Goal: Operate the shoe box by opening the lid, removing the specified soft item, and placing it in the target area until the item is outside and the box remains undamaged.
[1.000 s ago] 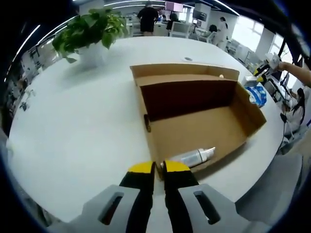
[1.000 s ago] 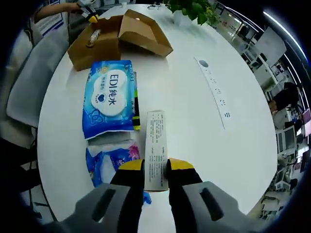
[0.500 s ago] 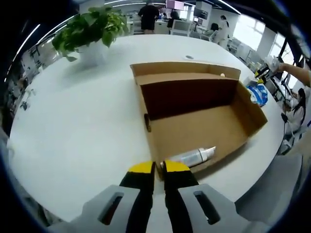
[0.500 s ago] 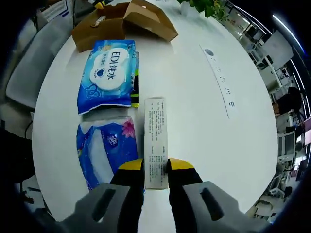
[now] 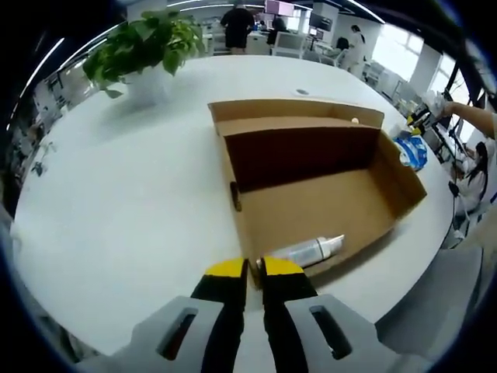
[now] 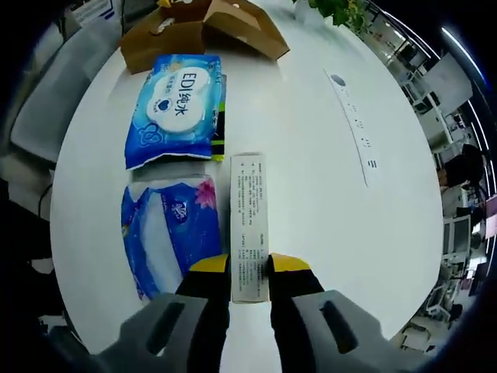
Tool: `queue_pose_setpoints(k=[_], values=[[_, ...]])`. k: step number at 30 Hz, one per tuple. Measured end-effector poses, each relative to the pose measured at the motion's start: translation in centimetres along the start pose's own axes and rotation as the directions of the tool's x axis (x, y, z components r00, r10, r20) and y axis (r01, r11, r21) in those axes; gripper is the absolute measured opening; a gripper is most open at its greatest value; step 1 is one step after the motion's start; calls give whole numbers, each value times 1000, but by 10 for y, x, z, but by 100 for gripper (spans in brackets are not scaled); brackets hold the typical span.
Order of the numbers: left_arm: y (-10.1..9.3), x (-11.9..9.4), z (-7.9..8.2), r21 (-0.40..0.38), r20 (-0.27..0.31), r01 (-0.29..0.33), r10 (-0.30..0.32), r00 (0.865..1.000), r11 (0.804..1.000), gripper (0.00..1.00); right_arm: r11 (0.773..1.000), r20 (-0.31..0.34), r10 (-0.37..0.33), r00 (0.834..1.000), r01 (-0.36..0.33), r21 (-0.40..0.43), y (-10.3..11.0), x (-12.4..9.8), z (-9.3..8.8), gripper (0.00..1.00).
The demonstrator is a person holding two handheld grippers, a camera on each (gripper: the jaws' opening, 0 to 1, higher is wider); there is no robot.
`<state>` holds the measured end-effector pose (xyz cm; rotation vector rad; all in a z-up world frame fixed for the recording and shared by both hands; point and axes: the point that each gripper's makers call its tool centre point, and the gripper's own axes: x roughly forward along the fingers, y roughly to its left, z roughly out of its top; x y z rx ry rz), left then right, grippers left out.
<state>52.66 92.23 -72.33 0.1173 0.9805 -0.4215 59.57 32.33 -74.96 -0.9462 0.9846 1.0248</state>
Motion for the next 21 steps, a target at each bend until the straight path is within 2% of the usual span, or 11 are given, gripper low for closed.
queue_pose_setpoints(k=[8, 15, 19, 21], values=[[0, 0, 0, 9, -1, 3, -3, 1000, 1000, 4, 1000, -25, -2, 1000, 2, -20, -1, 0, -1, 16], [0, 0, 1, 19, 4, 4, -4, 1000, 1000, 5, 999, -33, -32, 999, 31, -25, -6, -1, -1, 17], [0, 0, 2, 38, 7, 1, -2, 1000, 999, 5, 998, -34, -57, 998, 56, -11, -11, -4, 0, 17], [0, 0, 2, 61, 6, -1, 1, 1000, 998, 6, 998, -28, -65, 998, 66, 25, -13, -5, 1, 17]])
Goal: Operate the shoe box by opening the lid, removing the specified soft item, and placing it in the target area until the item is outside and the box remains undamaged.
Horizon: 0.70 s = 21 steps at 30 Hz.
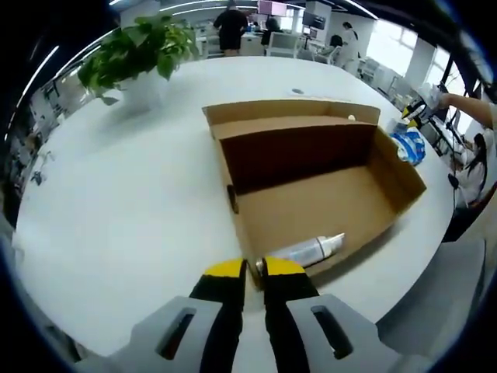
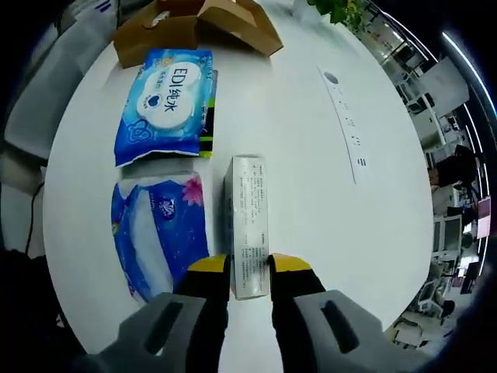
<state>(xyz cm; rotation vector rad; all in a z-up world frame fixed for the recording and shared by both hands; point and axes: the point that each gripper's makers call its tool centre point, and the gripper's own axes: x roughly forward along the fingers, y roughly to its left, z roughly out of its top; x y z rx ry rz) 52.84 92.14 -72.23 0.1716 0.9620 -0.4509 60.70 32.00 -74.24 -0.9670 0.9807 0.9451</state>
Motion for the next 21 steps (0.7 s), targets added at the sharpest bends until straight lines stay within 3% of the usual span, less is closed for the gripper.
queue_pose_setpoints(k=[12, 21], values=[[-5, -8, 11, 113, 10, 12, -13, 1000, 993, 14, 988, 64, -87, 994, 78, 134, -2, -30, 17, 29], [-12, -15, 29, 244, 28, 50, -58, 998, 968, 16, 962, 127, -170, 977, 137, 236, 9, -62, 44, 39]])
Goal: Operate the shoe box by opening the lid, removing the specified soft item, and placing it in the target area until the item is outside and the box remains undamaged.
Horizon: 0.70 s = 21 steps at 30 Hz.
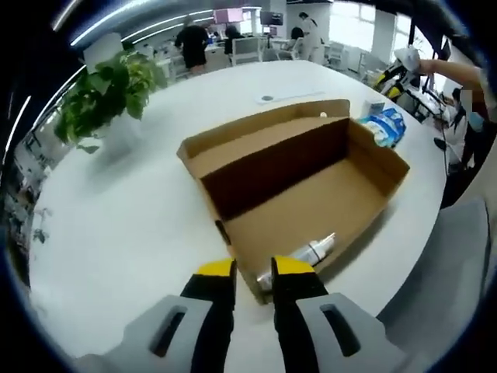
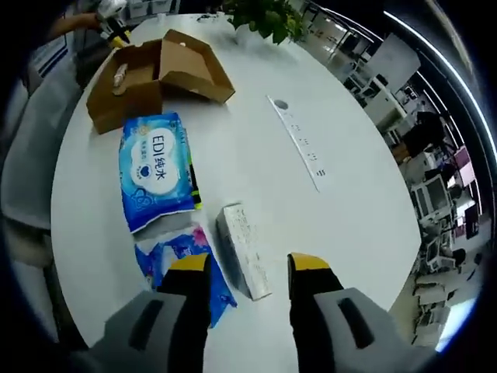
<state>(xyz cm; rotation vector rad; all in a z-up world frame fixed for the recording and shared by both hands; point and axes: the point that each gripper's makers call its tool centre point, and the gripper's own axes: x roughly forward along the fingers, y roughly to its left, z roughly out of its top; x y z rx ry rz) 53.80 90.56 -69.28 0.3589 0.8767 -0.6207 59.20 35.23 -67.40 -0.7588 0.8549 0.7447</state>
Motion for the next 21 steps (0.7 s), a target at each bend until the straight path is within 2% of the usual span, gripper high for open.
queue_pose_setpoints(k=[4, 8, 14, 18, 21], values=[[-8, 2, 6, 92, -13, 53, -52, 999, 994, 18, 1000, 22, -11, 1000, 10, 27, 12, -9, 11, 44], [-17, 5, 9, 171, -37, 108, -103, 994, 979, 20, 998, 44, -21, 999, 18, 52, 22, -16, 21, 50], [-26, 13, 13, 279, -96, 192, -172, 980, 941, 24, 991, 117, -17, 993, 1, 133, 50, -32, 40, 59], [-32, 21, 13, 336, -145, 257, -220, 965, 906, 27, 981, 168, -36, 985, 3, 193, 65, -44, 49, 65], [-37, 27, 13, 373, -178, 301, -251, 952, 878, 30, 965, 215, -40, 976, -19, 263, 80, -52, 57, 72]])
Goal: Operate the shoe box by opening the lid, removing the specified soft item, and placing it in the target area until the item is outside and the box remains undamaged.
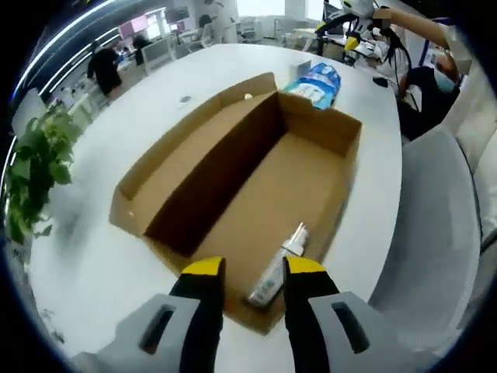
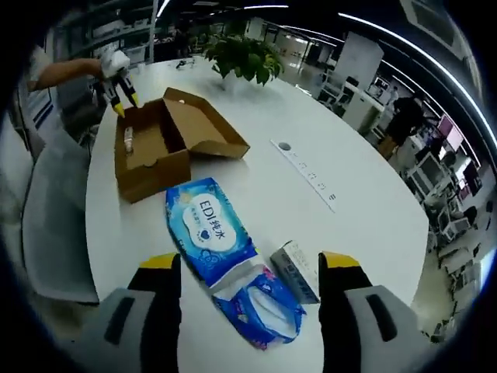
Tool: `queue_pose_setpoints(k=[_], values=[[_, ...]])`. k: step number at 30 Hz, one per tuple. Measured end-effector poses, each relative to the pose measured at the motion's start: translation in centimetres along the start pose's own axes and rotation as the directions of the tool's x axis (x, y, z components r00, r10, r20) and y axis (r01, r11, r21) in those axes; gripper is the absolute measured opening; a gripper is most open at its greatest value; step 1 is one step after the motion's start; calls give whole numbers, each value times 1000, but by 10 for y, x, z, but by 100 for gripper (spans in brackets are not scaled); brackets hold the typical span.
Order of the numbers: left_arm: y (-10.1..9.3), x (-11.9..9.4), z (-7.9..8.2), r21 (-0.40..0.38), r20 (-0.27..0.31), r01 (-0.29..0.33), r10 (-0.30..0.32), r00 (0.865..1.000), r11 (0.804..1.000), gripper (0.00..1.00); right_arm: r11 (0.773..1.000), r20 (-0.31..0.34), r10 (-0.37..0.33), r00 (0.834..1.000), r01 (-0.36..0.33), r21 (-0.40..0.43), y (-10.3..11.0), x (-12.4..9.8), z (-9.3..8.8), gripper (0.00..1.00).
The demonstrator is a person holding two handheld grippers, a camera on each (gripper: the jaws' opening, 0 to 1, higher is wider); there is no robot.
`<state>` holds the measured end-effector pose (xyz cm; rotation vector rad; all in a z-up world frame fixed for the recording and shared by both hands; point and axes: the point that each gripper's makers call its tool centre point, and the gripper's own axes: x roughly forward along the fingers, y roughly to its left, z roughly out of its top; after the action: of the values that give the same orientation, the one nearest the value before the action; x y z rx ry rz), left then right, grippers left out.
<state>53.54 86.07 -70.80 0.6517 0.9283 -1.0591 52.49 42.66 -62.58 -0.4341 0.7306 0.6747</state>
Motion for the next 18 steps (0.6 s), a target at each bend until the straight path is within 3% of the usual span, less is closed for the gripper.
queue_pose_setpoints(k=[5, 9, 18], values=[[-2, 9, 2, 78, -51, 62, -58, 997, 995, 33, 999, 30, -9, 1000, 8, 40, 20, -10, 3, 80], [-5, 17, 2, 151, -103, 126, -112, 988, 980, 35, 997, 70, -17, 997, 12, 72, 38, -17, 7, 85], [-5, 35, -11, 237, -262, 264, -201, 944, 935, 39, 986, 170, -35, 985, 6, 168, 76, -34, 23, 93]])
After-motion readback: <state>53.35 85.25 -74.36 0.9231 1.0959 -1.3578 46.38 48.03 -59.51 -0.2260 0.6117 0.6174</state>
